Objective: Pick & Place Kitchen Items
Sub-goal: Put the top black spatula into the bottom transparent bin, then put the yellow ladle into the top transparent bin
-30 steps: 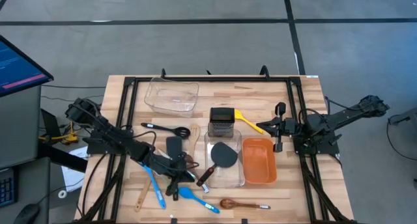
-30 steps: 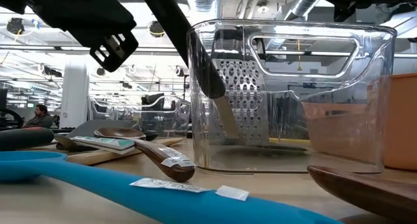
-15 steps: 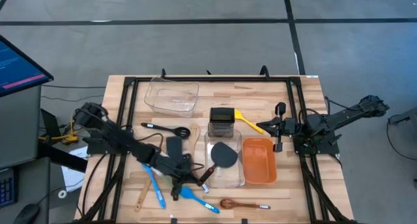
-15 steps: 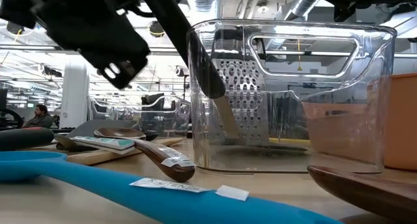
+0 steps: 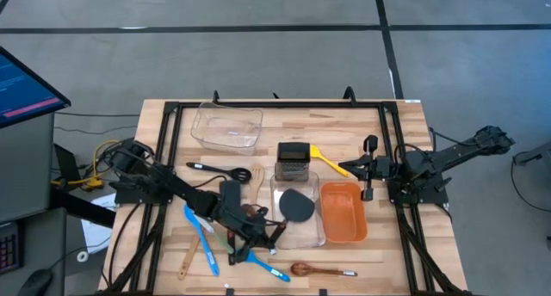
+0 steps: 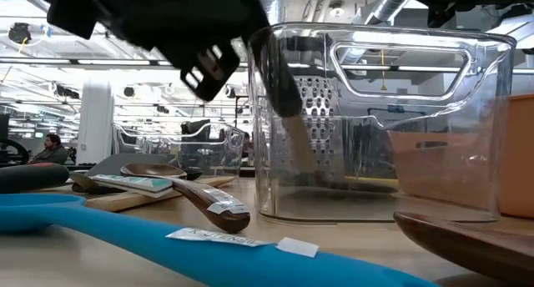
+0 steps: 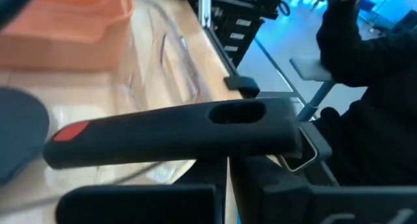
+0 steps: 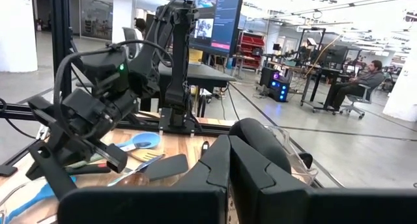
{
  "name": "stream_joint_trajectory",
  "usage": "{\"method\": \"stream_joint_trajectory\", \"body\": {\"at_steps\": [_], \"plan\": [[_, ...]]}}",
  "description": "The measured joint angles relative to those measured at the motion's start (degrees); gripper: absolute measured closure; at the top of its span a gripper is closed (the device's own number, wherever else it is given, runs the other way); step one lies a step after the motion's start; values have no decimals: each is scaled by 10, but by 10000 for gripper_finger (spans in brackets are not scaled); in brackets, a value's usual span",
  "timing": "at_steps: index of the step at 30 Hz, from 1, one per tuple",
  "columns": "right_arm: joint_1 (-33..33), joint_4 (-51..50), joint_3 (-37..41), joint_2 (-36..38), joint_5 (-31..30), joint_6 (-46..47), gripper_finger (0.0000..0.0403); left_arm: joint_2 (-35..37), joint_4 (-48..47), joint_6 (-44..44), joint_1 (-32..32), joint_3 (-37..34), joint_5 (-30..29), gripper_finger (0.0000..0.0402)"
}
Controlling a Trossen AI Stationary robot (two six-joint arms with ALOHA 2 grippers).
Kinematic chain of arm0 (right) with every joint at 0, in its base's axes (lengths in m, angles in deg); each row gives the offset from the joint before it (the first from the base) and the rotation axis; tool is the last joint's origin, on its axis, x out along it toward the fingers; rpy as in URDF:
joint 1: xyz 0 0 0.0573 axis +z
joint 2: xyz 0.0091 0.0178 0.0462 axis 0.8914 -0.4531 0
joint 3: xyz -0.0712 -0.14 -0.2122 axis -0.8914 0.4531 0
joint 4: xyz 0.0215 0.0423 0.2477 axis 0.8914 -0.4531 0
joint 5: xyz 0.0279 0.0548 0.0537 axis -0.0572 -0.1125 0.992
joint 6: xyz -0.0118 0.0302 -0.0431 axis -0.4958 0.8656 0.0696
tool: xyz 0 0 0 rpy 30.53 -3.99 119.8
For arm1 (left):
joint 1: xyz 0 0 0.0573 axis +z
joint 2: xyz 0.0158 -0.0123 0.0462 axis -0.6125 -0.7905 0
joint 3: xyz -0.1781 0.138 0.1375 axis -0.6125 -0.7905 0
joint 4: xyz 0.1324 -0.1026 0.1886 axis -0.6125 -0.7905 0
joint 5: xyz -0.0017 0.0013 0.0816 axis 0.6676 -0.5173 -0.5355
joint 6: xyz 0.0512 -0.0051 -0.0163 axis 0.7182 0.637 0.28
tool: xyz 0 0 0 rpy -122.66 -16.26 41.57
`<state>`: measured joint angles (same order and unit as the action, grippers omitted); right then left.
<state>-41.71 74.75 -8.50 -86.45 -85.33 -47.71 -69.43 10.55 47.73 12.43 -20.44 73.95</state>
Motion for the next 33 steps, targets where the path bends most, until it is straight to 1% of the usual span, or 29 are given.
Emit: {"method": "stream_joint_trajectory", "body": {"at_steps": [5,17,25,33], "plan": [[0,1,0,0,0,0,403,1,0,6,-2,15,1,399],[-1,1,0,0,0,-9,403,1,7,6,-10,16,1,399],[-1,2,0,0,0,-9,403,1,13,3,-18,16,62,399],[-1,-4,0,0,0,-9,403,1,8,6,-20,17,63,399]]}}
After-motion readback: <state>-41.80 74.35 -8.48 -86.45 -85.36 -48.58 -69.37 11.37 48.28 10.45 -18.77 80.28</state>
